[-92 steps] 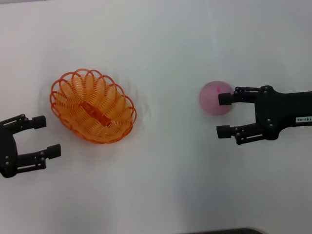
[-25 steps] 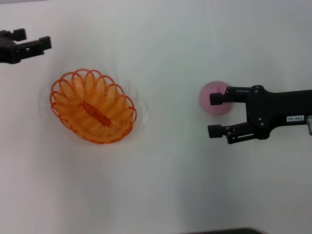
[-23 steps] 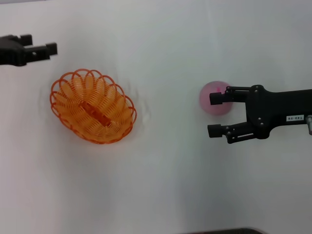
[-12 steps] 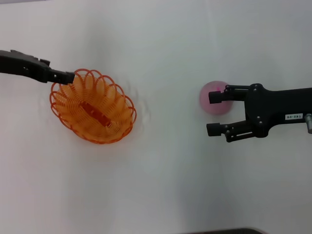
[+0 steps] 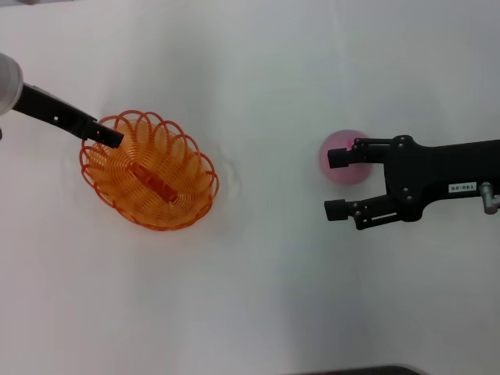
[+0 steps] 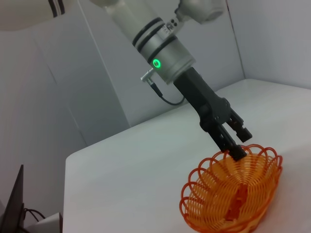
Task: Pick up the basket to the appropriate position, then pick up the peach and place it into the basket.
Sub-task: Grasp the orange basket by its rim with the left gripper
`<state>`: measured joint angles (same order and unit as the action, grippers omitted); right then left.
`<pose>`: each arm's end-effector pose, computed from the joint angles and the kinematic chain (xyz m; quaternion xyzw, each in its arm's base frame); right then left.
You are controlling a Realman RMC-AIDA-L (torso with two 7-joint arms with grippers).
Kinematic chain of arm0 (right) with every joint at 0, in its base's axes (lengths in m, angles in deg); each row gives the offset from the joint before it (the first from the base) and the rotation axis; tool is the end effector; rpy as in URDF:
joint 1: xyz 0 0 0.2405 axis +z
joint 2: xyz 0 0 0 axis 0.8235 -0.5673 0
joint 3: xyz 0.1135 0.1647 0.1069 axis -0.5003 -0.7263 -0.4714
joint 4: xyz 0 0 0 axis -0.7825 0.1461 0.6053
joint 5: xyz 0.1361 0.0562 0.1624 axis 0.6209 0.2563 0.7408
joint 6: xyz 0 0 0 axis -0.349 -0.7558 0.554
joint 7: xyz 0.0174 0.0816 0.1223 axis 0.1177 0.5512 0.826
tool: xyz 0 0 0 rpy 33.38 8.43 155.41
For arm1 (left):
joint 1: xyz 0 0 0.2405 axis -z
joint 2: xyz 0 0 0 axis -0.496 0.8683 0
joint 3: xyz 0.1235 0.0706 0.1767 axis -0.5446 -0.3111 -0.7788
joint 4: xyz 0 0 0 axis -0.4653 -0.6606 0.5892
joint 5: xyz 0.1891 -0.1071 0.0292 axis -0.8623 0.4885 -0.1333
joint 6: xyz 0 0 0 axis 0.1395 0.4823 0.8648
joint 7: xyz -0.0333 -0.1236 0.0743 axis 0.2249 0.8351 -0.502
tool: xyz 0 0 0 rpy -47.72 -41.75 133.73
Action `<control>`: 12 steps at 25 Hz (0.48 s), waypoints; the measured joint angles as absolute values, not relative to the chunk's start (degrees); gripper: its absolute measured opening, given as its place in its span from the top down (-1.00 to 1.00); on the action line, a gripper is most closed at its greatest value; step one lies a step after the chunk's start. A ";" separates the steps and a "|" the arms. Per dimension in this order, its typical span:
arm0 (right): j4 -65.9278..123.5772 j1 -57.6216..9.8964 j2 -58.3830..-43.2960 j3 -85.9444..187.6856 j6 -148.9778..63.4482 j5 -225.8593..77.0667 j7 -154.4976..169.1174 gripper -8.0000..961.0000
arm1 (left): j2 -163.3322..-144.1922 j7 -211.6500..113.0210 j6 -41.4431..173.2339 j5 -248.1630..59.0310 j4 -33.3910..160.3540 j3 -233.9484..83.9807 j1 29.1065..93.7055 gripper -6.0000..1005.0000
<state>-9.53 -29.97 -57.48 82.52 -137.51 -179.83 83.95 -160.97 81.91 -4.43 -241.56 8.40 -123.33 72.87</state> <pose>0.2530 0.2770 0.0167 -0.9484 0.2079 0.2372 0.0322 -0.2143 0.3916 0.0192 -0.8934 -0.3715 0.1283 0.2176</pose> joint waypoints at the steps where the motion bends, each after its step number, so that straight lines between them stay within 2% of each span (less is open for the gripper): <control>1: -9.52 -29.91 -57.48 82.53 -137.51 -179.83 83.95 -0.96 | -160.95 81.99 -4.19 -242.04 9.02 -123.34 73.24 -0.65; 12: -9.52 -29.37 -57.48 82.54 -137.51 -179.83 83.95 -0.96 | -161.06 81.92 -2.98 -242.80 10.91 -123.45 73.93 -0.64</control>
